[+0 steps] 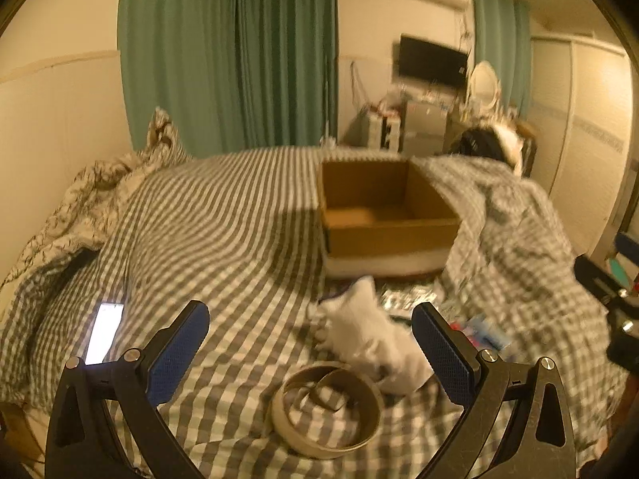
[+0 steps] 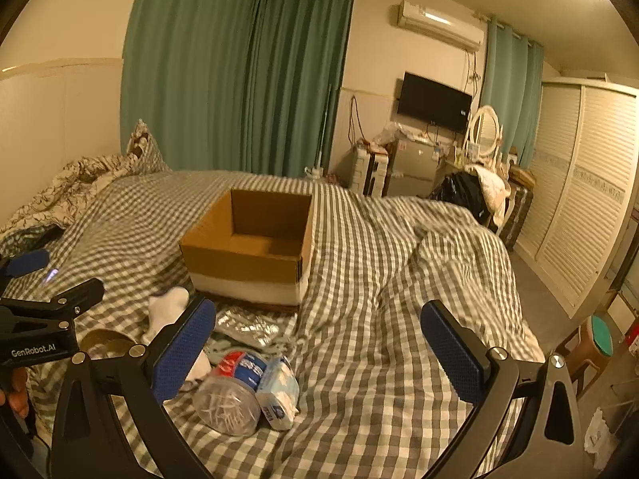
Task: Organize objects
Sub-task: 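Grasp the blue-and-white tissue pack with the right tool while the left tool grasps the brown tape roll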
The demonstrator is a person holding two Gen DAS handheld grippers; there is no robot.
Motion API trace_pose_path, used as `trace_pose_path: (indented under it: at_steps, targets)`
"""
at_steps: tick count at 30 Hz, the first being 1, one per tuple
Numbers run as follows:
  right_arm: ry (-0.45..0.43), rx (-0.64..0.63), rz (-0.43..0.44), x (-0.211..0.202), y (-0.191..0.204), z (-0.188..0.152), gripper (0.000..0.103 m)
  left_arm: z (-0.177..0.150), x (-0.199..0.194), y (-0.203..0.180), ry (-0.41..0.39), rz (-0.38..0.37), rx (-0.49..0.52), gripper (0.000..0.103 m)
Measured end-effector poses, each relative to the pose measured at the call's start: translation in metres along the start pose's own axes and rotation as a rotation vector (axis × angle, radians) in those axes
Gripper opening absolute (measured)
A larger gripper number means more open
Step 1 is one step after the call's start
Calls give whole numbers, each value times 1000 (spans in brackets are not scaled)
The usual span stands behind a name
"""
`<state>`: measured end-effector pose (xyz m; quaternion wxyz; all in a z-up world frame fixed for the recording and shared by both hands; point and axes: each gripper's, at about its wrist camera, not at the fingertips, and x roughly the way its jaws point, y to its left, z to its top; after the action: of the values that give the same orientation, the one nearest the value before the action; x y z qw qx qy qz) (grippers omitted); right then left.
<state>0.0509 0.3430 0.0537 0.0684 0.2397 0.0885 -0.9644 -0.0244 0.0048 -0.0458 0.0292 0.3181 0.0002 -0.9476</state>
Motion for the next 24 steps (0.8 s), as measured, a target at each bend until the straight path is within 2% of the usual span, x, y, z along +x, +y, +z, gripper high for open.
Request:
trace_pose_path:
  at_steps: [4,9,15,19,24]
  targets:
    - [70,-1,-8,21,-3,-15,103,-15,19,4,92,0,-11,103]
    - [163,-20,12,47,0,-37,103,-35,36,-4,214,-54,-20,103]
    - [236,-24,31,67,4,-52,103,-49,41,-27,263,-77,62,103]
    - [284,-19,18,82,2,-63,100,-59,52,-40,290,-9,153,103]
    - [313,-10,38,93,1,-69,97,-64,62,-38,308,3,178,103]
